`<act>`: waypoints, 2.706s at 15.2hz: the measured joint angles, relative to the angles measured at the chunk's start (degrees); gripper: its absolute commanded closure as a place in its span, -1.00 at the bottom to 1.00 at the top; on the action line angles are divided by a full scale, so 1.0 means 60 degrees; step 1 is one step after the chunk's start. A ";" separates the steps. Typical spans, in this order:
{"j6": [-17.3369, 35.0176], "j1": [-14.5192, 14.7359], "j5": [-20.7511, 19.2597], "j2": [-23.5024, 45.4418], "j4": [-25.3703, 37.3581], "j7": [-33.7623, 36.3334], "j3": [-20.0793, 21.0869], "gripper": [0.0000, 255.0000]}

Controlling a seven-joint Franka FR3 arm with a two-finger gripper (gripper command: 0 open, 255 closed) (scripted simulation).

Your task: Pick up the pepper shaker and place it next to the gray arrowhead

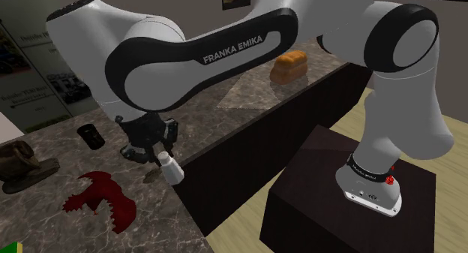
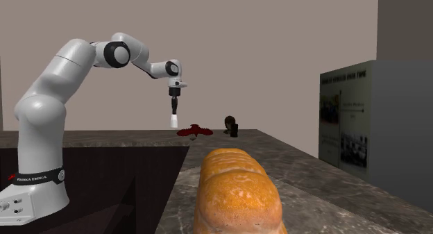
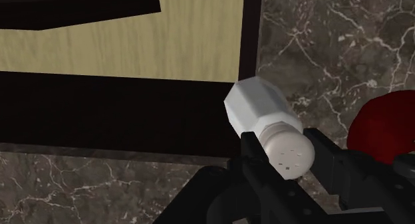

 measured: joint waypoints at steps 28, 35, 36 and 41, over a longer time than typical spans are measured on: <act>0.1248 0.0731 -0.0316 0.1461 0.0141 0.0890 0.0055 -1.00; 0.0574 0.0779 -0.0294 0.1495 0.0868 0.0810 0.0059 -1.00; 0.0285 0.0835 -0.0292 0.1507 0.1173 0.0821 0.0067 -1.00; 0.0009 0.0874 -0.0286 0.1519 0.1453 0.0812 0.0074 -1.00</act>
